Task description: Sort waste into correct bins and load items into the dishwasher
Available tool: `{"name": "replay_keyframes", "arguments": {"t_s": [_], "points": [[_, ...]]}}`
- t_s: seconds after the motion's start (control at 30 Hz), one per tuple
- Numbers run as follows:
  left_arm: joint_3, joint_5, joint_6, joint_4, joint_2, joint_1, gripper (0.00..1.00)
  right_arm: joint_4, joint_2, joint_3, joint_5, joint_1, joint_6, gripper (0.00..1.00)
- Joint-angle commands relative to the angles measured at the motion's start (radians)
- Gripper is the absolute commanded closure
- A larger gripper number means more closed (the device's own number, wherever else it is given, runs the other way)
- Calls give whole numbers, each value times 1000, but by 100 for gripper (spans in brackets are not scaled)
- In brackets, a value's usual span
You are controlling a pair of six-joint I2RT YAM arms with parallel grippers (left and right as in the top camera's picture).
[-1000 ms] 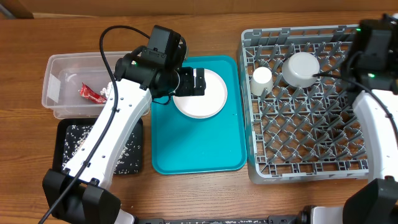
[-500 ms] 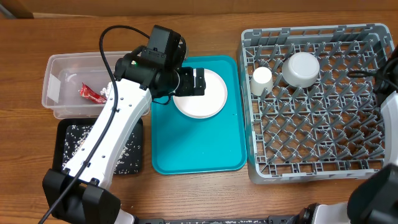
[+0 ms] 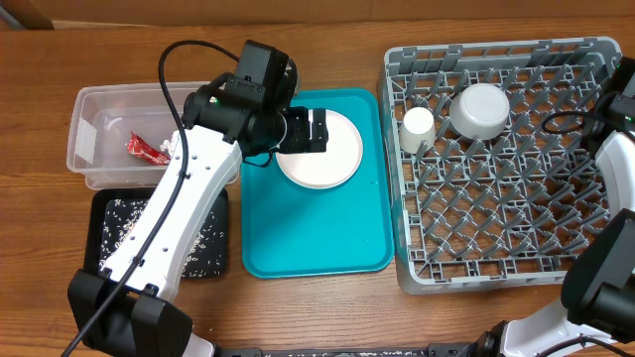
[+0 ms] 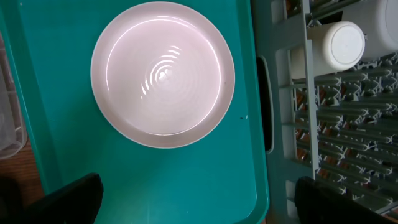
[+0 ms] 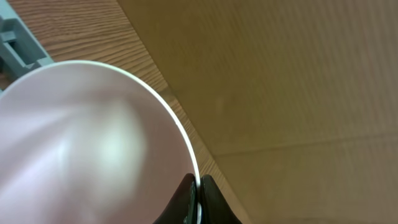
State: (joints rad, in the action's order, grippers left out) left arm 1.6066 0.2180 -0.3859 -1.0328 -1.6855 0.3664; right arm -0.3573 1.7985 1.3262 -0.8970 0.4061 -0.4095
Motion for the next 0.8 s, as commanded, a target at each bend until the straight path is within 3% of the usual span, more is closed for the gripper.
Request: {"name": "replay_keyframes", "arguments": {"t_s": [0.0,0.3,0.77], "points": [[25,15,8,-3,23,3,0,10,13,15,39,-6,-114,96],[25,15,8,-3,23,3,0,11,13,15,46,-55,-211,96],[25,15,8,-3,23,3,0,-48,13,15,45,-169,-207,95]]}}
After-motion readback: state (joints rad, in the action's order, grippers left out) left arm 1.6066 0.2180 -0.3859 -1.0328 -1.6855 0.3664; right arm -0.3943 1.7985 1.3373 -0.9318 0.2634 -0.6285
